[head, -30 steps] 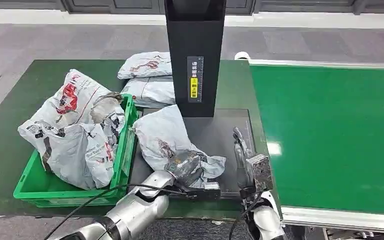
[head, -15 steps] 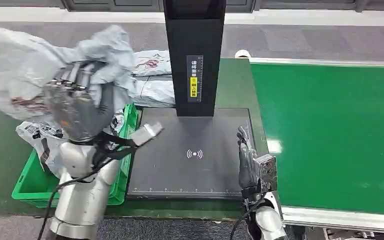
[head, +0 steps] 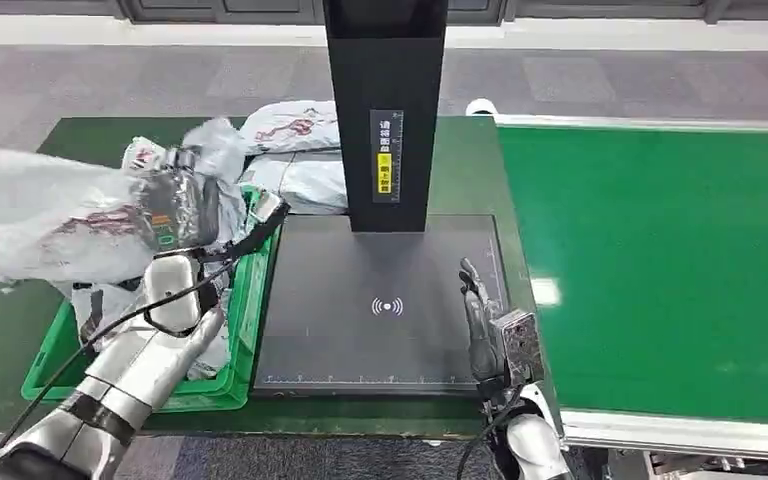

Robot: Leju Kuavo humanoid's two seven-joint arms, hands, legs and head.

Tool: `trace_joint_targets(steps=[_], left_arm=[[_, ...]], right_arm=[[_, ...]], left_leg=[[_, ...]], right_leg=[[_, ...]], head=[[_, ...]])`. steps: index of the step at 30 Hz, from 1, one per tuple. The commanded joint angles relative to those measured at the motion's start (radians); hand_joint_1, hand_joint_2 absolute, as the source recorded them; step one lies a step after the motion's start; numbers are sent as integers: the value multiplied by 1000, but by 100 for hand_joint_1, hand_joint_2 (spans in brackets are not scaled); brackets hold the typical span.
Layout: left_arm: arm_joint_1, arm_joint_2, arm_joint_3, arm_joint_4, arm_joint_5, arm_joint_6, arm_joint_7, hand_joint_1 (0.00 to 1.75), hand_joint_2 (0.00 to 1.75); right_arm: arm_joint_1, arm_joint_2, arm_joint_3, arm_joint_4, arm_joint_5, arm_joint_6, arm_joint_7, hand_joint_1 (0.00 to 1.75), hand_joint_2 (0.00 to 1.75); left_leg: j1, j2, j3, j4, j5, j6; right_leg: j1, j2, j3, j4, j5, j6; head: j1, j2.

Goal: Moved the parcel from conveyor to table for the left to box.

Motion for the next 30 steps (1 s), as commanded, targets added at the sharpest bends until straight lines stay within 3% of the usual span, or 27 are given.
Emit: trace_joint_targets(steps=[1,7,9,10,11,12,13,14,15,16,18,19,21,25,27,29,30], left_arm=[[-47,-133,279,367,63,123,-176,0,175],[-23,-159,380,244,120,220,-258,0,175],[33,-206,496,41,292,265,-446,0,175],[33,-206,496,41,292,265,-446,0,175],[64,-265,609,-92,408,265,-612,0,175],[68,-293,663,-125,450,265,-695,0,175],[68,-293,663,-125,450,265,-695,0,175],[71,-353,746,-180,641,265,-904,0,175],[75,-374,759,-189,744,265,-1010,0,175],[75,-374,759,-189,744,265,-1010,0,175],[140,-345,556,-284,1052,208,-1056,0,175],[158,-332,498,-312,1075,232,-1027,0,175],[194,-326,392,-382,1207,143,-1025,0,175],[198,-327,383,-387,1208,151,-1021,0,175],[196,-307,310,-362,1315,-42,-983,0,175],[190,-327,246,-294,1357,-114,-985,0,175],[189,-342,223,-263,1379,-148,-983,0,175]], right_arm=[[23,-12,-26,-10,26,29,28,0,0],[38,-13,-35,-43,20,35,53,0,0],[42,-18,-28,-46,19,35,55,0,0],[42,-18,-28,-46,19,35,55,0,0],[46,-17,-25,-43,16,32,56,0,0],[48,-15,-23,-41,15,31,55,0,0],[48,-15,-23,-41,15,31,55,0,0],[49,-11,-21,-32,10,24,49,0,0],[45,-10,-18,-23,8,19,42,0,0],[45,-10,-18,-23,8,19,42,0,0],[31,-12,-14,-16,0,-1,9,0,0],[28,-14,-12,-19,0,-2,8,0,0],[15,-13,-5,-38,34,-43,-33,0,0],[13,-14,-4,-42,35,-45,-31,0,0],[-2,-14,8,-56,123,-141,-88,0,0],[-40,-8,31,-48,183,-222,-114,0,0],[-59,-6,39,-36,222,-281,-130,0,175]], left_leg=[[0,2,3,-3,0,2],[0,0,-1,0,0,1],[0,0,0,-1,-1,2],[0,0,0,-1,-1,2],[0,0,-2,0,-1,2],[0,0,-2,0,-1,2],[1,-1,-3,1,-1,2],[1,0,-2,0,-1,3],[1,1,-1,0,-1,3],[1,-1,-3,1,-1,2],[0,1,0,-1,-1,3],[0,2,1,-2,-1,3],[0,2,0,-1,-1,2],[0,-1,-2,0,-1,1],[0,-1,-2,-1,-1,3],[0,1,-1,-1,-1,3],[-1,2,-1,-2,-1,3]], right_leg=[[1,-5,3,-3,0,0],[1,-5,-1,-1,-1,-1],[1,-6,1,-1,-2,0],[2,-8,1,-2,-1,0],[1,-7,-1,0,-1,0],[1,-7,-1,-1,-1,0],[2,-8,-1,-1,-1,0],[2,-9,0,-1,-2,0],[2,-9,1,-2,-2,0],[2,-6,-1,-1,-1,0],[1,-7,2,-2,-2,0],[1,-7,2,-3,-2,0],[1,-6,1,-2,-2,0],[1,-6,-1,0,-2,0],[1,-10,1,-1,-1,0],[1,-8,0,-1,-1,0],[1,-8,1,-2,-1,0]], head=[[0,0],[0,0],[0,0],[0,0],[0,0],[0,0],[0,0],[0,0],[0,0],[0,0],[0,0],[0,0],[0,0],[0,0],[0,0],[0,0],[0,0]])
